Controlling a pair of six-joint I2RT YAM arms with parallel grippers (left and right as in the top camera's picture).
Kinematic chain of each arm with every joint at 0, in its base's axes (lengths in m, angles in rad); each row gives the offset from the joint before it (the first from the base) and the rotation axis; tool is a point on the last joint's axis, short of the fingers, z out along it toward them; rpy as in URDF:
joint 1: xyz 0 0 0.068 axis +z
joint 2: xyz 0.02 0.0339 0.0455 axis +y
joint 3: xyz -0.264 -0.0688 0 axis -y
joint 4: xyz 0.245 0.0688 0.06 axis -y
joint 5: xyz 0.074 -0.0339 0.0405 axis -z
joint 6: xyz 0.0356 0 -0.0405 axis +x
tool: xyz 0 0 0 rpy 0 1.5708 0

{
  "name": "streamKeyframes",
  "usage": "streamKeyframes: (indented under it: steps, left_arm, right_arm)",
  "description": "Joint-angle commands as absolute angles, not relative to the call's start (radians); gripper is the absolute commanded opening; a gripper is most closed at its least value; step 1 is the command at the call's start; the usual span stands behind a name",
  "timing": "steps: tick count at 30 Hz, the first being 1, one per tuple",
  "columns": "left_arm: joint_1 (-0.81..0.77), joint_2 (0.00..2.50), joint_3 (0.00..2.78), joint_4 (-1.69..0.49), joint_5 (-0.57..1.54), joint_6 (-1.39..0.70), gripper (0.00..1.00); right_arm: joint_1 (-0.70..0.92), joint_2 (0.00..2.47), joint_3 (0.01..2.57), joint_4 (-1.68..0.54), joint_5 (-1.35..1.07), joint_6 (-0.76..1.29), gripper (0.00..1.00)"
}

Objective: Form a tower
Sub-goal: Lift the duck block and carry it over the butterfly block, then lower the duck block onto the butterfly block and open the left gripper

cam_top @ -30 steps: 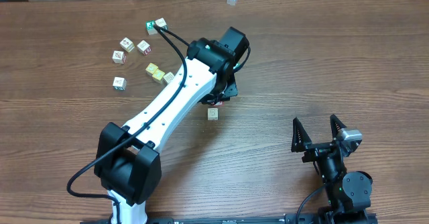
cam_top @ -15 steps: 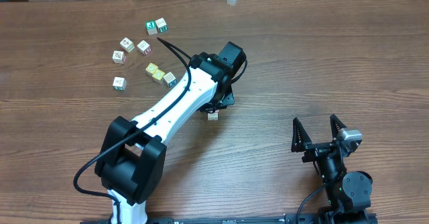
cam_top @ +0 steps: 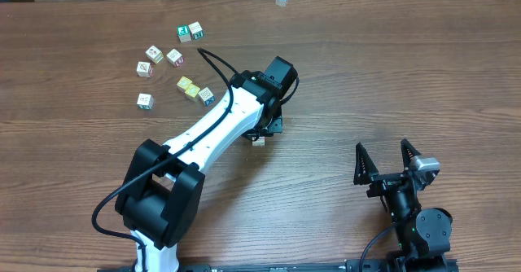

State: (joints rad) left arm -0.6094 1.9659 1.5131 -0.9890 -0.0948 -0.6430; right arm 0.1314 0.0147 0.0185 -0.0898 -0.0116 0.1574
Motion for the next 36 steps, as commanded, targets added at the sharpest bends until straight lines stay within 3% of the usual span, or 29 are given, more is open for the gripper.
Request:
streamKeyframes:
  steps: [1,18,28,36]
  left_arm:
    - [-0.619,1.975,1.505,-0.982,-0.115,-0.605,0.14]
    - [-0.625,1.975,1.458,-0.939,-0.117,-0.606,0.09]
    - [-0.625,1.975,1.442,-0.920,-0.157,-0.617,0.18]
    - [-0.630,1.975,1.441,-0.910,-0.157,-0.630,0.18]
  right_arm:
    - [0.129,0.003,0.008,-0.084,-0.012,0.163,1.00]
    - [0.129,0.003,0.008,-0.084,-0.012,0.163,1.00]
    - [0.129,0.003,0.008,-0.084,-0.012,0.163,1.00]
    - [0.129,0.003,0.008,-0.084,-0.012,0.163,1.00]
